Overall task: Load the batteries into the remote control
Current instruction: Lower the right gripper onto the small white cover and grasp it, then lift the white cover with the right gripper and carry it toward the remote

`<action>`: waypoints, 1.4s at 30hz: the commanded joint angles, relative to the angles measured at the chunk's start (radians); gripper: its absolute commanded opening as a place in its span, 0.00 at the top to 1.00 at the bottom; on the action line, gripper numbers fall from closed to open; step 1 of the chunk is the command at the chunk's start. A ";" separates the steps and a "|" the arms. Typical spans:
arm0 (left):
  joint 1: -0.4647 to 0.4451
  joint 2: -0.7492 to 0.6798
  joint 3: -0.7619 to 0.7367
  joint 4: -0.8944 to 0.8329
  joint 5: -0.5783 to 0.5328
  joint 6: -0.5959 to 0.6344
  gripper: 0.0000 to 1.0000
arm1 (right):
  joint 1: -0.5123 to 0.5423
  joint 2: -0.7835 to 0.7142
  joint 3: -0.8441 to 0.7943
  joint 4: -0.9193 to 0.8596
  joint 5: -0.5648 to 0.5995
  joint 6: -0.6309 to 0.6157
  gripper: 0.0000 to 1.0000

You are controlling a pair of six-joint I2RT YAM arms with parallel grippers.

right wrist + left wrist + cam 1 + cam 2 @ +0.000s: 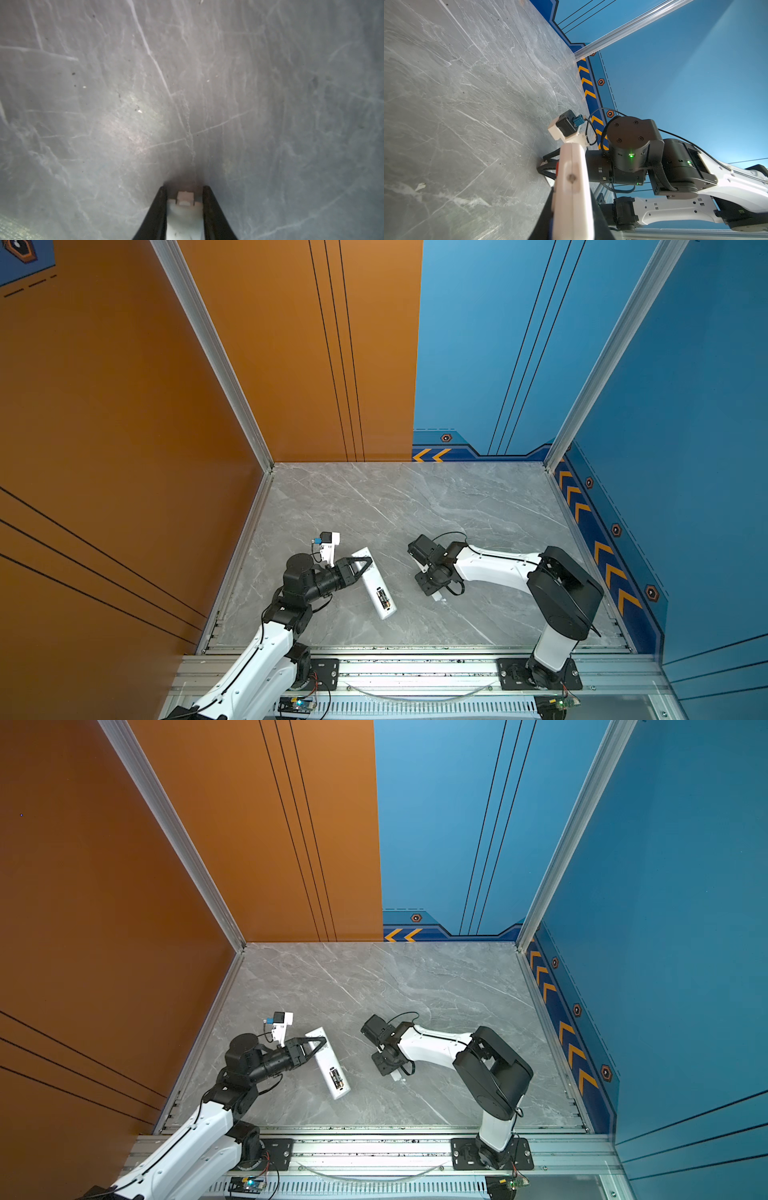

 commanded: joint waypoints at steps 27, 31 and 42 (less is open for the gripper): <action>-0.007 -0.001 -0.002 0.011 -0.008 0.014 1.00 | 0.015 0.014 0.000 -0.088 0.044 0.006 0.76; -0.006 -0.001 -0.002 0.011 -0.009 0.014 1.00 | 0.024 -0.001 0.007 -0.091 0.054 0.001 0.78; -0.002 -0.013 -0.003 0.004 -0.024 0.021 1.00 | 0.051 -0.129 0.016 -0.093 0.070 0.017 0.83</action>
